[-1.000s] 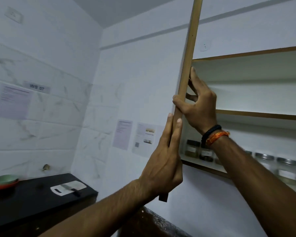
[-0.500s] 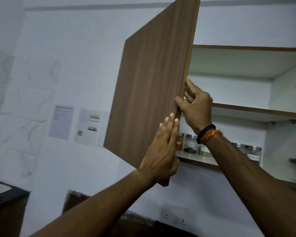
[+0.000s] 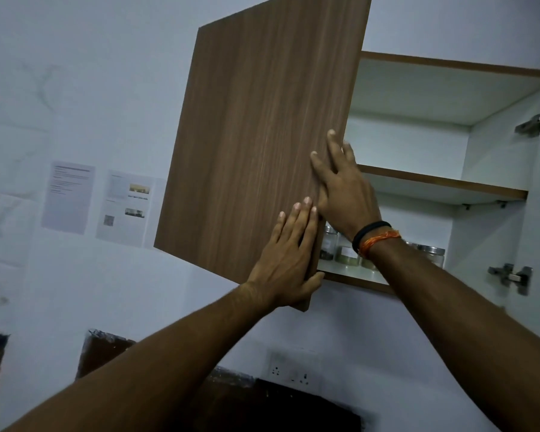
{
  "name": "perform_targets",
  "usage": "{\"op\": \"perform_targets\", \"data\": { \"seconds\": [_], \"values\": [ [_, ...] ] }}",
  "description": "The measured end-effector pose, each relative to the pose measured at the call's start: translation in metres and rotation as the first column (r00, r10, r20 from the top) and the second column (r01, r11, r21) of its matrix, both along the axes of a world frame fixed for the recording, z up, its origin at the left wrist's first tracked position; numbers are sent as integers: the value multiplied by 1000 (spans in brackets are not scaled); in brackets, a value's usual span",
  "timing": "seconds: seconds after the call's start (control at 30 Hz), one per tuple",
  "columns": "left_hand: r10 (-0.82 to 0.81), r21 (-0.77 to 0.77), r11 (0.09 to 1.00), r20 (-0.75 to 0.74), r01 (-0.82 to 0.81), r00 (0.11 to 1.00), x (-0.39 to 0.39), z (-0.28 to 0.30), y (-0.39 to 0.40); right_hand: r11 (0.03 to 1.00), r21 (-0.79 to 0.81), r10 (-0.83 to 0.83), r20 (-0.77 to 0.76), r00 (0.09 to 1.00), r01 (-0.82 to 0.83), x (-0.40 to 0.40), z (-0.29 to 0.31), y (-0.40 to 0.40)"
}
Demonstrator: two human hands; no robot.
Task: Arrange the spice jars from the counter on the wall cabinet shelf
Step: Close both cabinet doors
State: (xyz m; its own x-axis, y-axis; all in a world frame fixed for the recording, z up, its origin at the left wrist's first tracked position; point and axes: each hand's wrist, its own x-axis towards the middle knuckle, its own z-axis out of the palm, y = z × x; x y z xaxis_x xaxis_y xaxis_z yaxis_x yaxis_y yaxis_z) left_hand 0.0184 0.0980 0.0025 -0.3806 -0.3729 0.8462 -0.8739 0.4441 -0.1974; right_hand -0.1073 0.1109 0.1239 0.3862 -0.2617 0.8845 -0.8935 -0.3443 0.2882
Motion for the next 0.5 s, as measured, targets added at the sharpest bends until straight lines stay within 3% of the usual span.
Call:
{"op": "perform_targets", "data": {
  "seconds": [0.2,0.5],
  "values": [
    [-27,45,999,5,27,1000,-16,1,-20,976,-33,-217,-141,966,215,-12,-11,-24],
    [12,193,981,35,-19,999,-10,-7,-57,934,-22,-346,-301,888,356,-34,-15,-62]
  ]
}}
